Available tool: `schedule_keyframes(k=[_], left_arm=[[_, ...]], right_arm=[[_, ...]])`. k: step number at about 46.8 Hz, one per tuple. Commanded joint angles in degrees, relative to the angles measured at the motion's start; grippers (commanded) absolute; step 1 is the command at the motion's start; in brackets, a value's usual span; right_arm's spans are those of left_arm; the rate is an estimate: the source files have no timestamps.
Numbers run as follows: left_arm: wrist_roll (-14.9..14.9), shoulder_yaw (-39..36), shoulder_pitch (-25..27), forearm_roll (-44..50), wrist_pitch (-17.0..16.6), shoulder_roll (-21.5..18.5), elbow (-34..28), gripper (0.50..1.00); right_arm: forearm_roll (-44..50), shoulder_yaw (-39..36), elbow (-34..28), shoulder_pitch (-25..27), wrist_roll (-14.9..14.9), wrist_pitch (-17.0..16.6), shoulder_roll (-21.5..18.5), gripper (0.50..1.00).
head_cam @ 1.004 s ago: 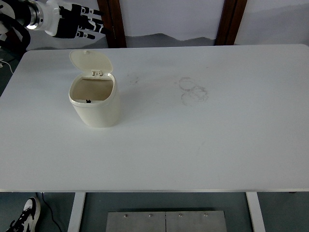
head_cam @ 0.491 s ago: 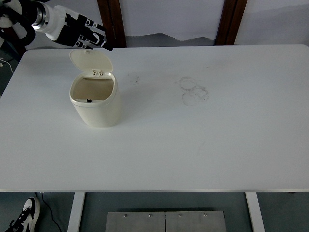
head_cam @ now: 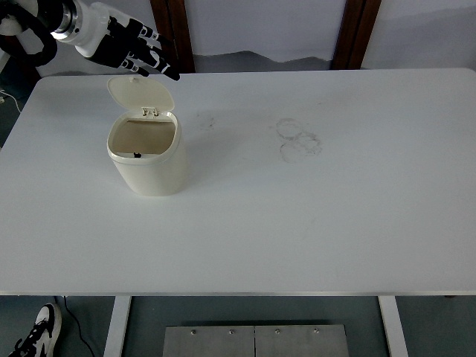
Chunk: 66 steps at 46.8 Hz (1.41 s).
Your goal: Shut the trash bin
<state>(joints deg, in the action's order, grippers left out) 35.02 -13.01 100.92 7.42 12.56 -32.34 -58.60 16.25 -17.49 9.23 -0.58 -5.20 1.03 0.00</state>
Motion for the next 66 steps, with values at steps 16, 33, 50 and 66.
schedule_keyframes(k=[16,33,50,66], left_arm=[[-0.02,-5.27,1.64,-0.04,1.85,-0.18,-1.77,1.0],[-0.02,-6.59,4.1,0.4,2.03,-0.79,-7.31,1.0],[-0.02,-11.16,5.34,0.4,2.03,-1.93,-8.98,1.0],[-0.02,-11.86,3.75,0.49,2.21,-3.69,-9.16,1.0]], right_arm=[[0.1,0.0,0.0,-0.04,-0.34,-0.06,0.0,0.995],[0.19,0.09,0.0,-0.04,-0.43,-0.06,0.0,0.995],[0.19,0.09,0.0,-0.04,-0.52,-0.06,0.0,0.995],[0.1,0.09,0.0,-0.04,-0.52,-0.06,0.0,0.995]])
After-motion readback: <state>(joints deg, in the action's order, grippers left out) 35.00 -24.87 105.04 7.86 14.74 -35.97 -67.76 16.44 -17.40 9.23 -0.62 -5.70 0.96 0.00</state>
